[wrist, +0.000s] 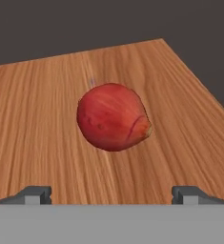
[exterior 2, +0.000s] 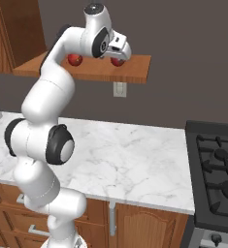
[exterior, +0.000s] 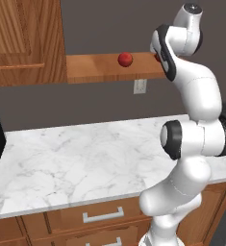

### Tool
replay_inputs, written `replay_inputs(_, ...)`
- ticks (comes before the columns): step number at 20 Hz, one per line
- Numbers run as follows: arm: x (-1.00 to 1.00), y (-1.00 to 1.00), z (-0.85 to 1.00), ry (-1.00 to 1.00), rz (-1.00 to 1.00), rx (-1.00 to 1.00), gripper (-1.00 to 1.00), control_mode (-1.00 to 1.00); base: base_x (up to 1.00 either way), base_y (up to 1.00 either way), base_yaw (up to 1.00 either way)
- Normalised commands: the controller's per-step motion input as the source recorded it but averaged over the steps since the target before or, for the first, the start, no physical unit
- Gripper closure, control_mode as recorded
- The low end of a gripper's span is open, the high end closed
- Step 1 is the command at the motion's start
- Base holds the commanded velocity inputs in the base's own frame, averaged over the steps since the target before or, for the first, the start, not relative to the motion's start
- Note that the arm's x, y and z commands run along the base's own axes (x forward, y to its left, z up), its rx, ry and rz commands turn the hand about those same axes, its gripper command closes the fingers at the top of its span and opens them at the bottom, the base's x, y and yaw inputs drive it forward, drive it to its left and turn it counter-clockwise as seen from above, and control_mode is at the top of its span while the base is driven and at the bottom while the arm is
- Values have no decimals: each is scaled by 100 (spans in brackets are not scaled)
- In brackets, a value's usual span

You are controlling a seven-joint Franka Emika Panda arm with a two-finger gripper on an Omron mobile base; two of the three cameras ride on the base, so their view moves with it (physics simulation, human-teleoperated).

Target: Pick the onions from the cabinet and place them in one bowl. Pick the avocado from the sink and place it in the other bowl.

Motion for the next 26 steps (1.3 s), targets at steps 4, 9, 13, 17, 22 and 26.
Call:
replay_inputs(4, 23, -9, -1, 0, 0, 0, -100, -100, 0, 0, 0)
replay_inputs(9, 15, -4, -4, 0, 0, 0, -100, -100, 0, 0, 0)
replay_inputs(13, 9, 0, -16, -1, 0, 0, -100, -100, 0, 0, 0)
replay_inputs(17, 16, 0, -18, 0, 0, 0, -100, -100, 0, 0, 0)
replay_inputs(22, 13, 0, -8, 0, 0, 0, -100, -100, 0, 0, 0)
replay_inputs(26, 18, -1, 0, 0, 0, 0, -100, -100, 0, 0, 0)
